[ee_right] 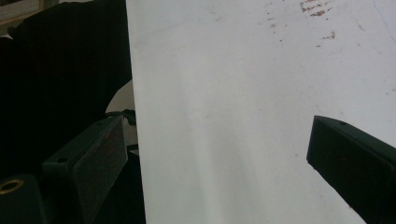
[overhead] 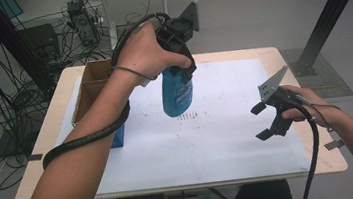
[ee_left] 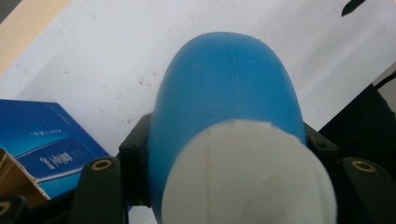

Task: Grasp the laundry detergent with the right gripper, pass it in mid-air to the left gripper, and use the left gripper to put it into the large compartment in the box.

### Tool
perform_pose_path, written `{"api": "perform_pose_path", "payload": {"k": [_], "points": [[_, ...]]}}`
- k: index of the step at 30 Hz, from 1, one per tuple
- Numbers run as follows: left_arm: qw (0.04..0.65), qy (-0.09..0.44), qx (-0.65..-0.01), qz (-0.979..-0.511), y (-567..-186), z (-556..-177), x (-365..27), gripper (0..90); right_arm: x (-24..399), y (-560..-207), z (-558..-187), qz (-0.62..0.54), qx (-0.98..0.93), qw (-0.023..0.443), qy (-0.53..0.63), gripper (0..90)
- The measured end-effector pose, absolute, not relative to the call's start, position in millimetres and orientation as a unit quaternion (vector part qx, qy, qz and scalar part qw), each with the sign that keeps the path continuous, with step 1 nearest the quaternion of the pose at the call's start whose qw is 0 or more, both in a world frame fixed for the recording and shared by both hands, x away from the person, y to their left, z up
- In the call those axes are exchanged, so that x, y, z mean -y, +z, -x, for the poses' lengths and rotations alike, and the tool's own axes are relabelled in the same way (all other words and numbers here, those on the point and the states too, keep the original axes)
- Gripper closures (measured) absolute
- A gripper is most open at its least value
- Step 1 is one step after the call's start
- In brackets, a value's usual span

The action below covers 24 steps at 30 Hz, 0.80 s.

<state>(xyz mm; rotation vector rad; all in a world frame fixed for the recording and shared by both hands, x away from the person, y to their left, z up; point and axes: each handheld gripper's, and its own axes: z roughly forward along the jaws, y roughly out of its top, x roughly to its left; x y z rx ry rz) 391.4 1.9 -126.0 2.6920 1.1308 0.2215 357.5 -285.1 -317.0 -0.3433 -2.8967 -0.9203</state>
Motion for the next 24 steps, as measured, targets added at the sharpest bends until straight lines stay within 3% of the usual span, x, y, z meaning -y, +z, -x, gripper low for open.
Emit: {"api": "perform_pose_path", "payload": {"k": [24], "points": [[0.143, 0.104, -0.486, -0.856, -69.2, -409.3, -82.0, 37.6, 280.5, -317.8, -357.1, 0.104, 0.946, 0.042, -0.304, 5.5]]}}
